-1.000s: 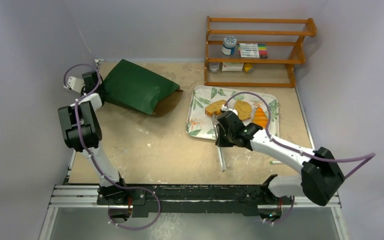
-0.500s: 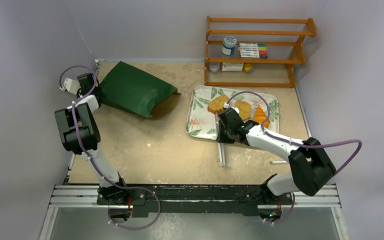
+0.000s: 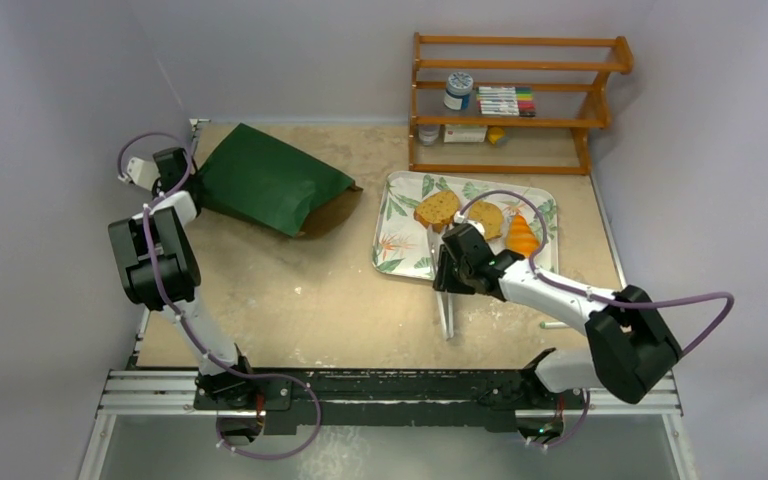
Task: Take the fake bread out of the paper bag
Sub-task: Place the fake bread in the container.
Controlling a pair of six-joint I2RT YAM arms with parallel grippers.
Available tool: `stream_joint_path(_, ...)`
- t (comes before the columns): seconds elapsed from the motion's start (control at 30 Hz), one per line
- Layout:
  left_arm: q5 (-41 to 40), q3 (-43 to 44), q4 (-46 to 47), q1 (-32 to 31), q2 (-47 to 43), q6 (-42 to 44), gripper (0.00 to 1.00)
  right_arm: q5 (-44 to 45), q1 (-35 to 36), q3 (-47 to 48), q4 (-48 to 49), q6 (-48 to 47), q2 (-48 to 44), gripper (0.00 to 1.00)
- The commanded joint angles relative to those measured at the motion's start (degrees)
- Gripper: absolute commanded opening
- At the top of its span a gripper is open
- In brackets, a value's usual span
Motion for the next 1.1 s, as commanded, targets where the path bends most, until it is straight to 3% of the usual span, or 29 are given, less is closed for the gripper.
stream_joint_path(0.0,0.2,-0.5,-0.7,0.9,-3.2,1.8,0.0,0.5,-0.1,-1.0,1.8,0.6,-2.1,0.44)
stream_joint_path(0.27,0.5,-0.6,-0.5,1.5,-2.9,1.2,0.0,0.9,0.7,-2.3,0.7,0.2,-8.2,0.45)
stream_joint_path(0.43,1.2,-0.9,0.1,2.2,-2.7,1.5,0.0,2.0,5.3,-1.7,0.4,1.2,-12.6,0.45)
stream_joint_path(0.7,2.5,-1.3,0.2,3.1,-3.1,2.7,0.0,4.7,15.0,3.2,0.1,2.4,-10.0,0.44)
stream_joint_path(1.07,4.5,-1.7,0.0,4.0,-3.4,4.4,0.0,5.0,16.9,8.7,2.1,-1.2,-8.2,0.43)
